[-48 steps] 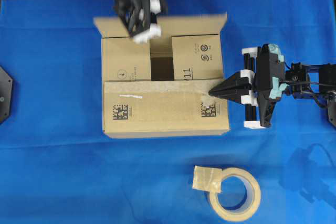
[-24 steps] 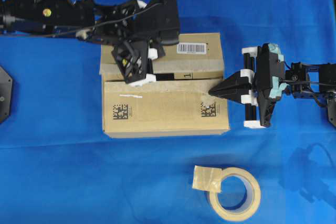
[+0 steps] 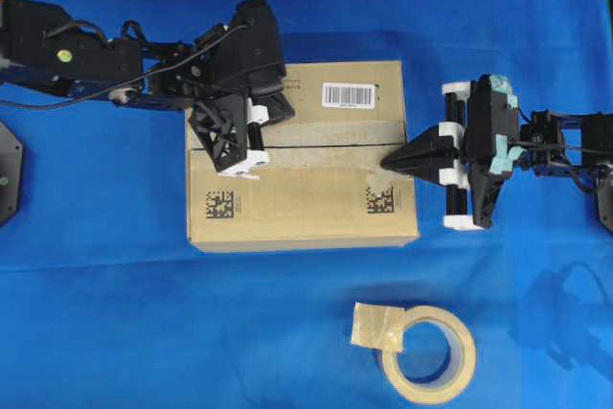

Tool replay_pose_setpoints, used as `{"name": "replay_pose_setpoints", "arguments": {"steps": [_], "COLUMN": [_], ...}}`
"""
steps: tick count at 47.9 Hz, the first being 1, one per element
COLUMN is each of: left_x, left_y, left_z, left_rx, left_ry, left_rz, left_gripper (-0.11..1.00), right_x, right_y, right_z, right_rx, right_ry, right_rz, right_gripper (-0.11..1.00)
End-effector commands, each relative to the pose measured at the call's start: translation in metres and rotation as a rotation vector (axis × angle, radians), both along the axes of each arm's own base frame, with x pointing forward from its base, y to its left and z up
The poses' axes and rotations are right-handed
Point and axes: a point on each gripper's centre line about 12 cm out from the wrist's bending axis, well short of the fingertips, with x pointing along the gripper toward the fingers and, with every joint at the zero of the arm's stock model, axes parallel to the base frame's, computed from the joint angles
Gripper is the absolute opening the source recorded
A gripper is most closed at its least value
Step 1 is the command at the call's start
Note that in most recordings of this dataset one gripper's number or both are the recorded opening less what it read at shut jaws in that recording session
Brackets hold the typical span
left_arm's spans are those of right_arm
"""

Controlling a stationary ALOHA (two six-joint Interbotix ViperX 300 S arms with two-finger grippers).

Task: Close the cardboard box.
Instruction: 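Fold the back flap down with the left gripper to meet the front flap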

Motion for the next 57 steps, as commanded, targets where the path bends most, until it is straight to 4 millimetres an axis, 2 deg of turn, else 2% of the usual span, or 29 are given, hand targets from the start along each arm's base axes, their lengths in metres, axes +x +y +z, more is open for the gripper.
{"name": "replay_pose_setpoints", "arguments": {"steps": [1,17,40,48,57], "left_x": [-0.003,-0.005,-0.004,-0.008,-0.026], "left_y": [-0.003,-0.003,-0.004,-0.010,-0.020], "left_z": [0.011,0.010,0.011,0.015,0.019], "left_rx": [0.005,0.006,0.011,0.024,0.056], "left_ry": [-0.050,-0.067,-0.094,-0.173,-0.347], "left_rz": [-0.003,-0.002,-0.005,-0.017,-0.041], "left_gripper": [0.00,0.00,0.00,0.00,0.00], "right_x": [0.005,0.003,0.003,0.002,0.002], "right_y": [-0.004,-0.023,-0.023,-0.023,-0.023], "right_z": [0.009,0.008,0.008,0.007,0.007], "right_rx": [-0.003,-0.004,-0.004,-0.003,-0.003], "right_ry": [-0.032,-0.032,-0.029,-0.023,-0.023], "right_rz": [-0.013,-0.076,-0.074,-0.075,-0.075], "right_gripper": [0.00,0.00,0.00,0.00,0.00]}}
